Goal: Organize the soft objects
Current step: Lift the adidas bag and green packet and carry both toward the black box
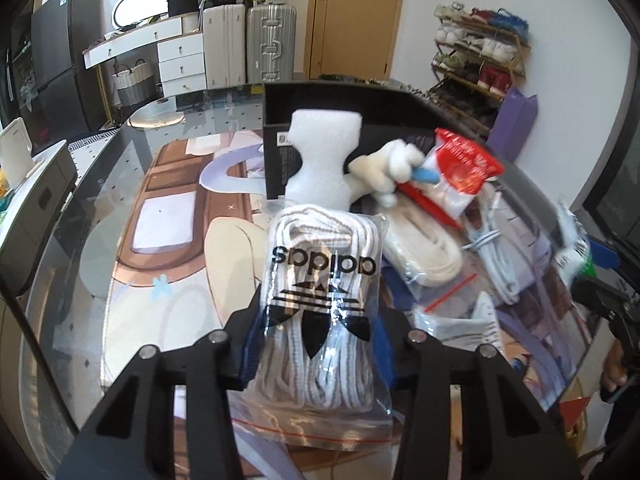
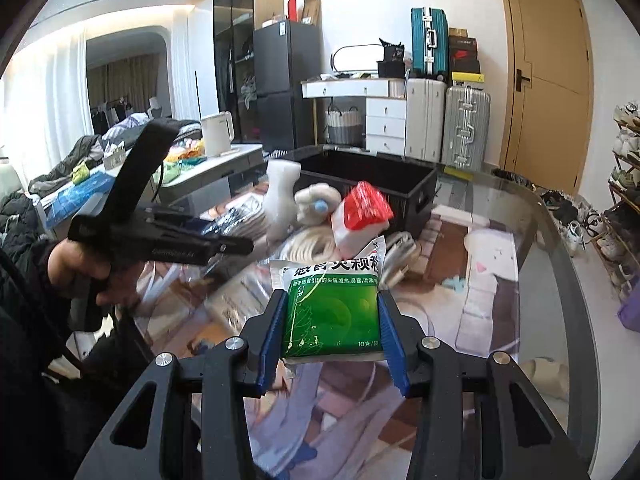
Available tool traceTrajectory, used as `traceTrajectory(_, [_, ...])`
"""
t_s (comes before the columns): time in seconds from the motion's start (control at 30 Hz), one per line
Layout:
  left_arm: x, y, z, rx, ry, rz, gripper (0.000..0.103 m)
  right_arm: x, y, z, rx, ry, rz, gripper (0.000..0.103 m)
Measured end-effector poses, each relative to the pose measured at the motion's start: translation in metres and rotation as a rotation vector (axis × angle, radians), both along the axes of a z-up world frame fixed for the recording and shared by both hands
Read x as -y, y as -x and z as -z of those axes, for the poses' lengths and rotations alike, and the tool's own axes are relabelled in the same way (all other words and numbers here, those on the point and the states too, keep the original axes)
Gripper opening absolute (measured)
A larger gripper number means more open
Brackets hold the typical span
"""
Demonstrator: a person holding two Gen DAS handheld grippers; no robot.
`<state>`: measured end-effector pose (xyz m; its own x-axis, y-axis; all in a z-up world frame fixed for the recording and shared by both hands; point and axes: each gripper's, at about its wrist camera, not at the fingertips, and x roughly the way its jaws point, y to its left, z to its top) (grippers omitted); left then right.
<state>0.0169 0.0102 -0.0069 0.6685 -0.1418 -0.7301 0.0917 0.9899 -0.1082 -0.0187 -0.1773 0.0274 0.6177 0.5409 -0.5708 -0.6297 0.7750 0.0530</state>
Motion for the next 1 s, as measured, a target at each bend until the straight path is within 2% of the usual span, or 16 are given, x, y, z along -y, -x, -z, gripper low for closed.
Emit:
traceTrajectory(0.2, [-0.011,0.013,-0.017,0.04,0.025,-0.003,0.044,-0.004,-0.007,-0.008,0.026,-0.032,0.039,0.045])
traceTrajectory(0.5, [-0.018,0.022,-0.056,0.155,0.069,0.009,0.045,0.001,-0.018,-0.028,0.046,-0.105,0.095,0.045])
traceTrajectory(0.7, [-0.025,0.016,-0.083,0.212,0.119,0.02,0.045,0.01,-0.026,-0.05,0.076,-0.159,0.135,0.045])
traceTrajectory(1.0, [-0.033,-0.002,-0.11,0.253,0.137,0.016,0.045,0.002,-0.036,-0.077,0.112,-0.151,0.131,0.045])
